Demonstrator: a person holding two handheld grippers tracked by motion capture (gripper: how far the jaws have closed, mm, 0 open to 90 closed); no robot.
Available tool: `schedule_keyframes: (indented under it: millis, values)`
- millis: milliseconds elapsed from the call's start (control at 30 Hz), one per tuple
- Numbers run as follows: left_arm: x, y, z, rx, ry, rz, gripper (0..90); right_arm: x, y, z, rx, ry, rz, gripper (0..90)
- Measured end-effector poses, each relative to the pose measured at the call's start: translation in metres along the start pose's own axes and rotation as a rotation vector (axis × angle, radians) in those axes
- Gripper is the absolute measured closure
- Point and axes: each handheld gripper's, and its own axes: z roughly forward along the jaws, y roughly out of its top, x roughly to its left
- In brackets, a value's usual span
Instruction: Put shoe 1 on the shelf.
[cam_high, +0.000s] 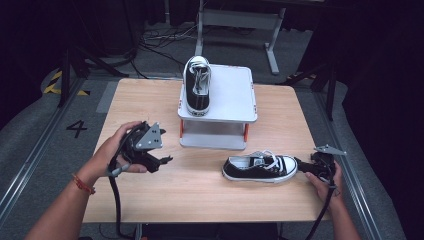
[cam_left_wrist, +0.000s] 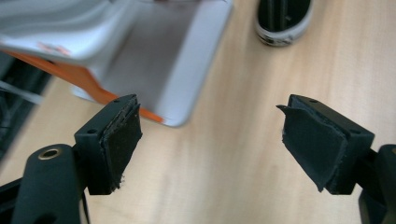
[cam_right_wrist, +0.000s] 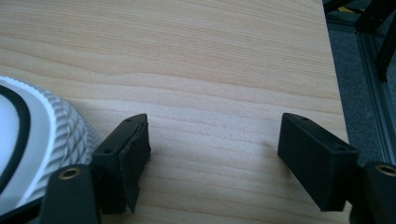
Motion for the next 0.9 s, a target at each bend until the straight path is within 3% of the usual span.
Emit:
schedule_keyframes:
  millis: [133,300,533,733,900]
  values:
    - [-0.014,-0.025,0.02,-0.002,-0.02,-0.028,20.7,0.0,0.0,-0.001,0.006,0.0,-0.01,24.5]
    - [-0.023,-0.051,0.039,-0.012,-0.056,-0.114,21.5,0.0,0.003,-0.004,0.008,0.01,-0.016,24.6]
    - [-0.03,-0.078,0.063,0.036,-0.103,-0.155,22.2,-0.003,0.008,-0.014,0.024,0.063,-0.027,29.6]
    - [-0.037,-0.096,0.069,0.079,-0.126,-0.197,22.9,0.0,0.016,-0.026,0.026,0.094,-0.039,29.7]
    - [-0.043,-0.109,0.064,0.05,-0.142,-0.248,22.8,0.004,0.028,-0.039,0.009,0.095,-0.05,29.5]
